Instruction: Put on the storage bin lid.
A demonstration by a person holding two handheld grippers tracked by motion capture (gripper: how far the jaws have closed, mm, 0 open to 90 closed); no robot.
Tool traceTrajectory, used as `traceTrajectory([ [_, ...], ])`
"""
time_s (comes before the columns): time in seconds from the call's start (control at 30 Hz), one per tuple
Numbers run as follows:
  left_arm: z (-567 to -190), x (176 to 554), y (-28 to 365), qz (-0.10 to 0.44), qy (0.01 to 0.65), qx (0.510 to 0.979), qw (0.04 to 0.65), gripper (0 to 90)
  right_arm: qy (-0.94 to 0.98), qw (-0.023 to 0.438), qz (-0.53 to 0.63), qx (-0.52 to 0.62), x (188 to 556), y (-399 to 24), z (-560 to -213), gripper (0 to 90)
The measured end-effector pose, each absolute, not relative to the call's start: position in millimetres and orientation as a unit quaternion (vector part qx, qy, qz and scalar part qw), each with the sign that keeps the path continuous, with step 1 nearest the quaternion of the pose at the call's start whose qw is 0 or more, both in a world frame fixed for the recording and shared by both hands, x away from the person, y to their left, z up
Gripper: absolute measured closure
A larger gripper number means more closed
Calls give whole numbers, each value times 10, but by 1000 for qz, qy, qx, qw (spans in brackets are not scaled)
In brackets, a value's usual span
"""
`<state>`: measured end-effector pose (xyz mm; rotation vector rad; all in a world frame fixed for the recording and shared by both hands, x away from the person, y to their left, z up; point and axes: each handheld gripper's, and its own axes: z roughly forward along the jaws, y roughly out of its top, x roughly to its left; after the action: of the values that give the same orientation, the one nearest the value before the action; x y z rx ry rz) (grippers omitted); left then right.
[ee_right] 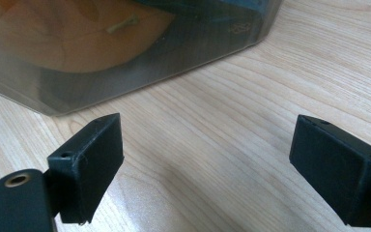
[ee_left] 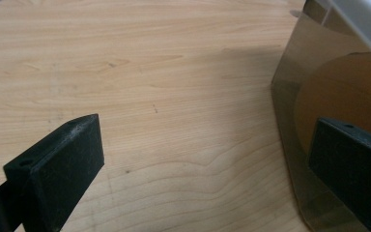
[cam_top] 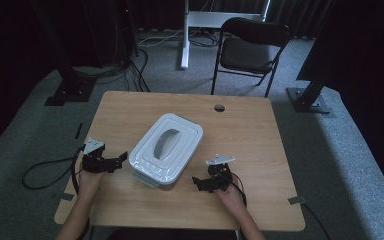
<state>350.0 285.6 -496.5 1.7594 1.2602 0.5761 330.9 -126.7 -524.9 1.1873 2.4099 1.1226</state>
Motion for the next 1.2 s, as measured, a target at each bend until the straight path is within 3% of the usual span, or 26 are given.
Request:
traceTrajectory([
  [0.4,-5166,3665,2726,259,510,704,422,2,821,113,384,406,3320,-1282,-5253,112],
  [1.2,-5277,3712,2472,245,500,725,405,2,815,115,386,417,3347,-1369,-5237,112],
])
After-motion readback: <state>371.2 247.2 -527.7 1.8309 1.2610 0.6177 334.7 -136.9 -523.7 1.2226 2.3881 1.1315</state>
